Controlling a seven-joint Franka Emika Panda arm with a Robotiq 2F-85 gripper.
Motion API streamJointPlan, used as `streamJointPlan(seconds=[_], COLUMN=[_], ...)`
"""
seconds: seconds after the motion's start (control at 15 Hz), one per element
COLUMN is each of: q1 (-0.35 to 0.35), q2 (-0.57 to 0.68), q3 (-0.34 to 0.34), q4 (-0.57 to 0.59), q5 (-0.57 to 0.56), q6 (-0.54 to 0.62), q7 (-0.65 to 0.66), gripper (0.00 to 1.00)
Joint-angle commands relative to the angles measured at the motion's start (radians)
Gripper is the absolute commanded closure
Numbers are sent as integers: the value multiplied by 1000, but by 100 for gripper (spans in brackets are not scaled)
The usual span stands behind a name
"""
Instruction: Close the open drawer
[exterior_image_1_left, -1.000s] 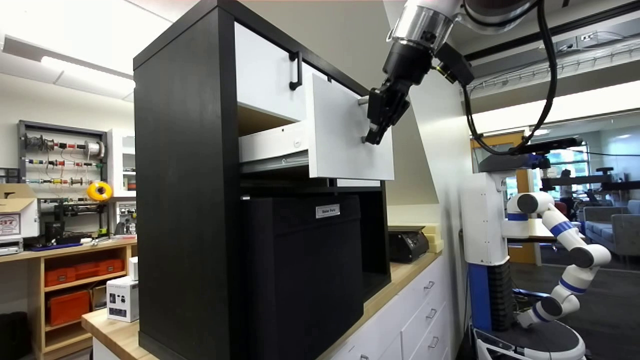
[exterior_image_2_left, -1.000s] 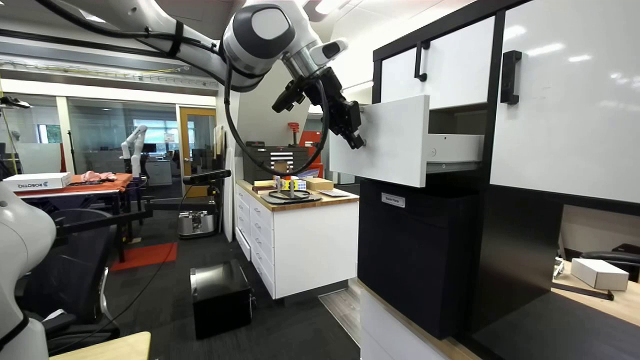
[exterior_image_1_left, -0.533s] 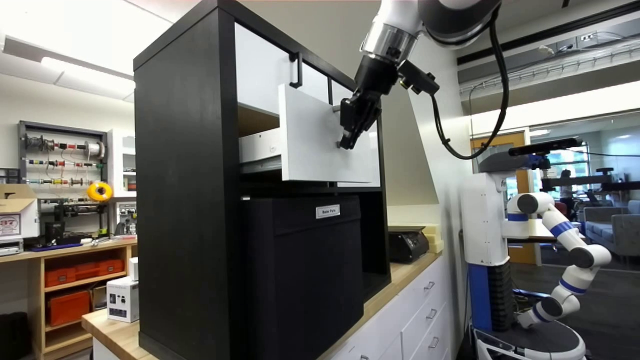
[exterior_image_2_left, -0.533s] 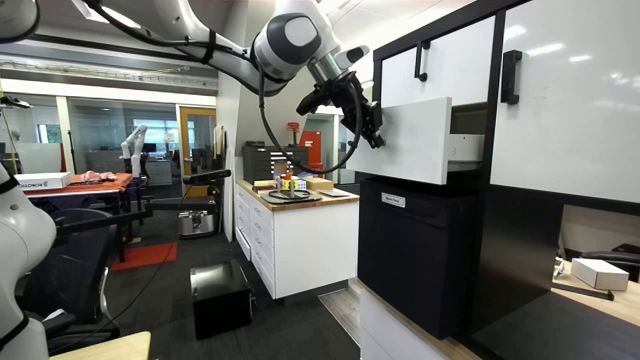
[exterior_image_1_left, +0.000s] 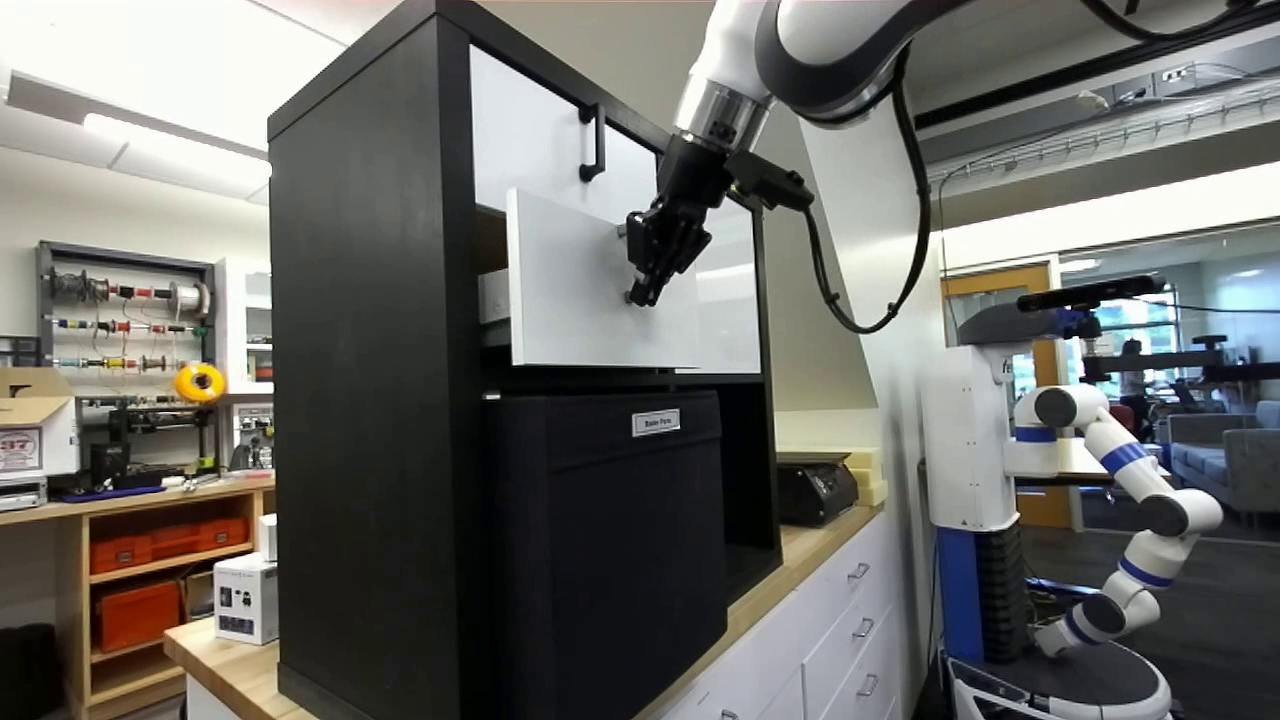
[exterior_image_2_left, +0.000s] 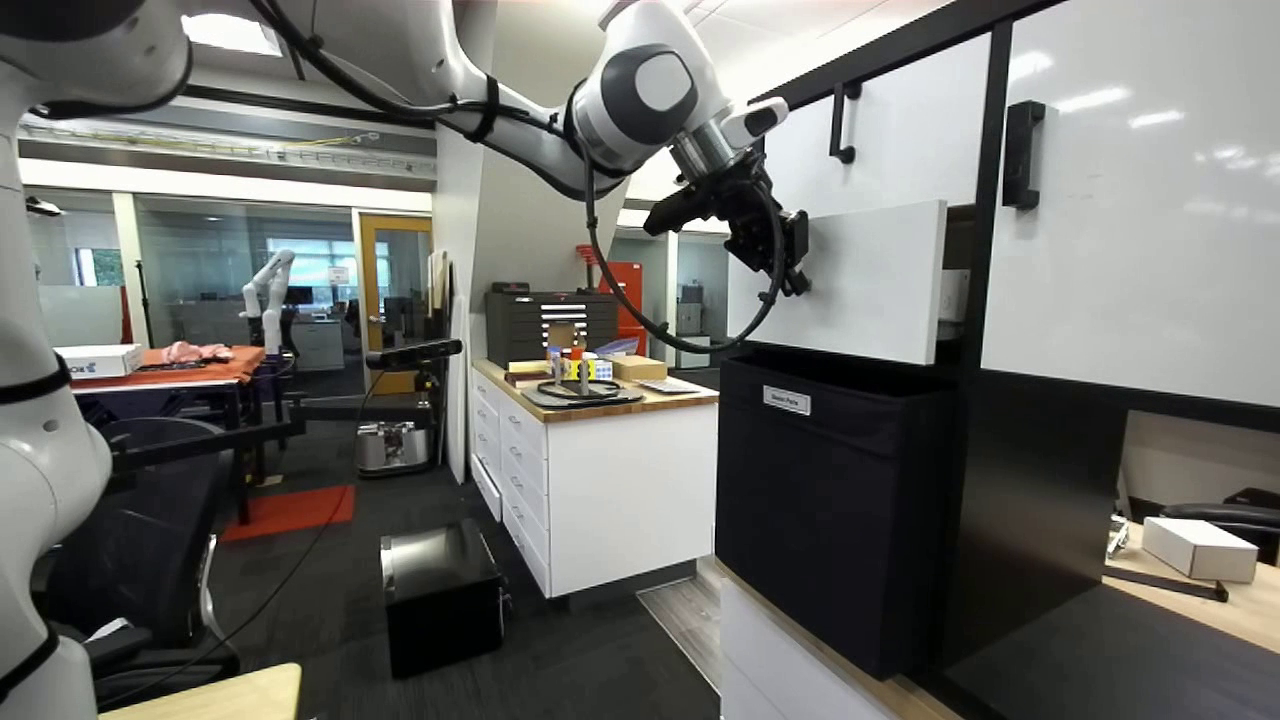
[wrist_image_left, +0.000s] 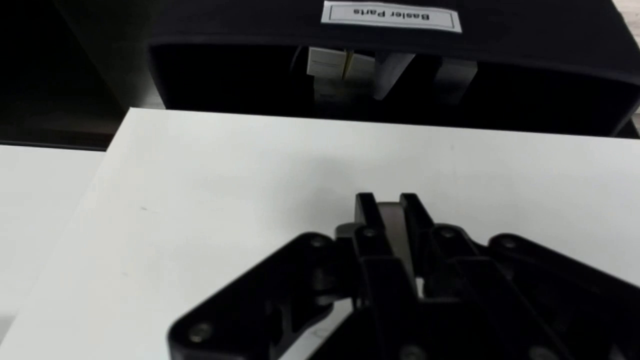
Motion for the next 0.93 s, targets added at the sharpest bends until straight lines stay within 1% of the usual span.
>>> streamJointPlan(seconds=[0.0,0.4,0.47,0.6,0.67,0.73,0.87], q1=[11,37,41,45,46,53,62], q2=[108,237,245,226,217,197,159], q3=[-47,-71,-74,-77,-76,-79,-82], q4=[134,296,309,294,289,271,240], q5=[0,10,13,18,26,11,3], q6=[3,-9,-18,-29,-45,-58,-84], q7=[-16,-22,-23,-21,-26,-17,-11], gripper=[93,93,93,92,60,59,47])
